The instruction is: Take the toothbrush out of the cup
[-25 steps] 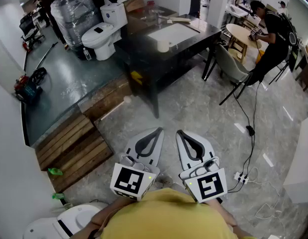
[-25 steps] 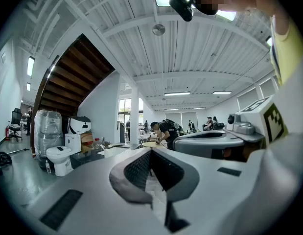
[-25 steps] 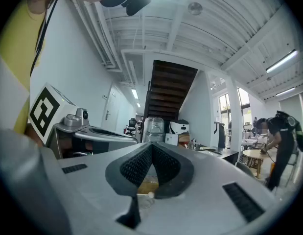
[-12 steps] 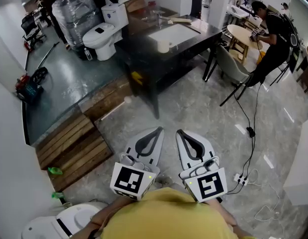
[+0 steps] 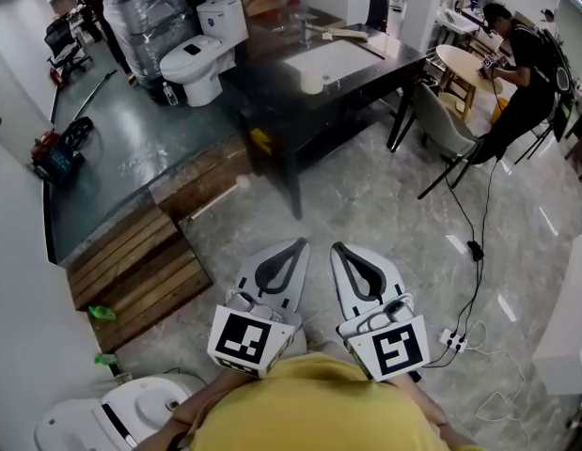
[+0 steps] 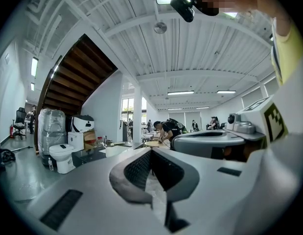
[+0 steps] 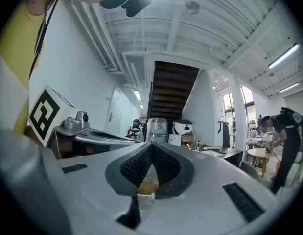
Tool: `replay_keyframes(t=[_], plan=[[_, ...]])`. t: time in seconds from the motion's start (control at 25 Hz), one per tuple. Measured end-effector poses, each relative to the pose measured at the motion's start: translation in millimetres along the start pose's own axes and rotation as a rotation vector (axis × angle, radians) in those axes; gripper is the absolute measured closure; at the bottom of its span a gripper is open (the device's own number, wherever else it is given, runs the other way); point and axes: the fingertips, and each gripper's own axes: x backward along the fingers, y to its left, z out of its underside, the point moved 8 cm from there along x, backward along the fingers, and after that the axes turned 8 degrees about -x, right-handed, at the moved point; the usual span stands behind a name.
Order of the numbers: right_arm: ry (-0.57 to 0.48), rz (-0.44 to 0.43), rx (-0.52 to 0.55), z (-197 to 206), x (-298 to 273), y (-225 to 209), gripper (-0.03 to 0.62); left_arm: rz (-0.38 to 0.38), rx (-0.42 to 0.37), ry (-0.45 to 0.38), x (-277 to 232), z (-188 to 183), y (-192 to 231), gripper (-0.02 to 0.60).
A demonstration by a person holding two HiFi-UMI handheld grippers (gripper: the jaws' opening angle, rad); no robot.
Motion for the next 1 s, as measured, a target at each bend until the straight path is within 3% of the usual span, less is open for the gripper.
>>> replay_keyframes(t=[0.28, 0.44, 0.6, 1.0], plan=[[0.012, 0.007, -0.012, 7, -26, -14, 0.577, 0.008, 0.017, -0.002, -23, 9, 20, 0.571], [0.084, 0.021, -0.007, 13, -53, -26, 0.578, 0.025, 0.023, -0.002, -45, 13, 46, 0.571], [0.007, 0.033, -0.028, 7, -95, -41, 0.578, 0.046, 0.024, -0.021, -74, 11, 77, 0.571], [0.008, 0.107, -0.015, 8, -169, -65, 0.578, 0.126, 0.015, -0.022, -128, 23, 147, 0.571]])
